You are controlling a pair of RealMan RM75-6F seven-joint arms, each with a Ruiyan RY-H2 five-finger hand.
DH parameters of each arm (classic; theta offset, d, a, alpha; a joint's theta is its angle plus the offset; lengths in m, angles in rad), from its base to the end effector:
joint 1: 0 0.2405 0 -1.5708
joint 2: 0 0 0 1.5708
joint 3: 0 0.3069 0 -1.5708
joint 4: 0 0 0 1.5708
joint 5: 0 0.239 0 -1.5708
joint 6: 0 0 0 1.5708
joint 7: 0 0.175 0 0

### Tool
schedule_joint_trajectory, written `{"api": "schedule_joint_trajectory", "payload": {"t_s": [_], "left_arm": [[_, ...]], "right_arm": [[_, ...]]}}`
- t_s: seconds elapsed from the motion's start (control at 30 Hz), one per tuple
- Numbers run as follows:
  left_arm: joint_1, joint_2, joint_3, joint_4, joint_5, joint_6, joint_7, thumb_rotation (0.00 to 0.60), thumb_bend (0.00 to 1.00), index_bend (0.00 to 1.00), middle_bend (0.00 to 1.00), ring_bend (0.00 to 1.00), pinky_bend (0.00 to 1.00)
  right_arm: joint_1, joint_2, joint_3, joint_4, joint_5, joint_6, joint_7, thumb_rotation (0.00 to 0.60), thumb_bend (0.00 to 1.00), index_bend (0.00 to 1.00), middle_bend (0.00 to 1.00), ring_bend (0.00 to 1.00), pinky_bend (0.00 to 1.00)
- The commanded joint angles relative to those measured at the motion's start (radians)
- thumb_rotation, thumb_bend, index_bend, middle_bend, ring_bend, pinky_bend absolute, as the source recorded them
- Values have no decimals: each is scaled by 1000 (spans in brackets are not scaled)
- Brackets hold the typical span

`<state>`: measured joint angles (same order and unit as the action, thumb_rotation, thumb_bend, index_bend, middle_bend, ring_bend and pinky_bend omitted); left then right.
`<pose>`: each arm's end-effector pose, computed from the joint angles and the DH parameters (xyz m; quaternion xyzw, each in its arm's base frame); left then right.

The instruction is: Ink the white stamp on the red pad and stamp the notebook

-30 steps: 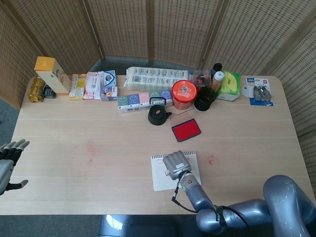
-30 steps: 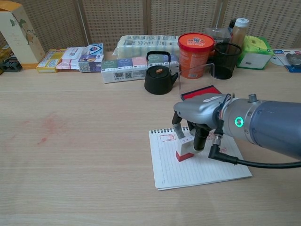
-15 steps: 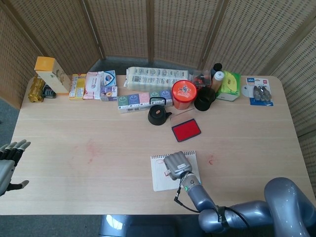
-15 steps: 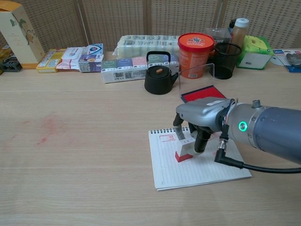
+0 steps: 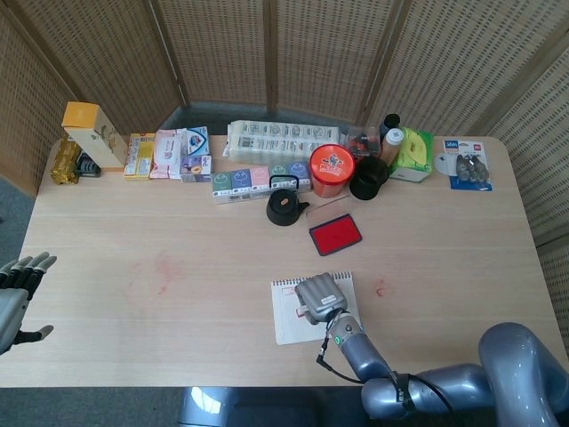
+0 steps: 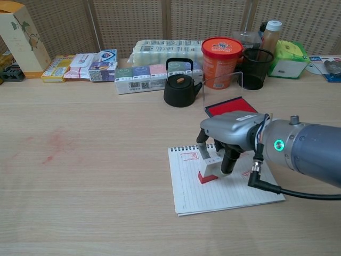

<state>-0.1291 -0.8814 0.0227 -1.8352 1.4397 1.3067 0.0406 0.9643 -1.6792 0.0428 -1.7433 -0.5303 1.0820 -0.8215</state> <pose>-0.3528 0.2082 0.1826 -0.6374 -0.4415 -0.2978 0.5568 -0.1203 -0.3359 -0.1346 0.8110 -0.4046 0.2098 0.3669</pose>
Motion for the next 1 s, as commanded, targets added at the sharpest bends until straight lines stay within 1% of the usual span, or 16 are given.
{"api": "schedule_joint_trajectory", "payload": {"t_s": [0.03, 0.33, 0.43, 0.57, 0.67, 0.8, 0.9, 1.0], "left_arm": [[-1, 2, 1, 0, 3, -2, -5, 600, 0, 0, 0, 0, 3], [3, 11, 4, -3, 16, 8, -22, 600, 0, 0, 0, 0, 3], [3, 13, 6, -3, 21, 7, -27, 600, 0, 0, 0, 0, 3], [5, 16, 8, -4, 30, 13, -33, 600, 0, 0, 0, 0, 3], [8, 18, 8, -4, 34, 18, -37, 600, 0, 0, 0, 0, 3], [10, 19, 9, -5, 35, 21, -38, 600, 0, 0, 0, 0, 3], [9, 18, 8, -4, 33, 20, -36, 600, 0, 0, 0, 0, 3], [7, 16, 7, -2, 28, 14, -35, 600, 0, 0, 0, 0, 4]], "right_arm": [[2, 13, 2, -38, -4, 29, -23, 600, 458, 725, 1000, 1000, 1000], [31, 68, 32, -192, 36, 135, -127, 600, 459, 725, 1000, 1000, 1000], [48, 97, 52, -259, 60, 178, -171, 600, 459, 725, 1000, 1000, 1000], [64, 133, 73, -314, 88, 229, -212, 600, 460, 725, 1000, 1000, 1000], [69, 144, 76, -315, 107, 236, -222, 600, 459, 725, 1000, 1000, 1000], [67, 148, 74, -271, 128, 211, -207, 600, 460, 725, 1000, 1000, 1000], [62, 155, 65, -245, 137, 192, -195, 600, 461, 725, 1000, 1000, 1000], [51, 166, 48, -246, 136, 188, -185, 600, 461, 725, 1000, 1000, 1000]]}}
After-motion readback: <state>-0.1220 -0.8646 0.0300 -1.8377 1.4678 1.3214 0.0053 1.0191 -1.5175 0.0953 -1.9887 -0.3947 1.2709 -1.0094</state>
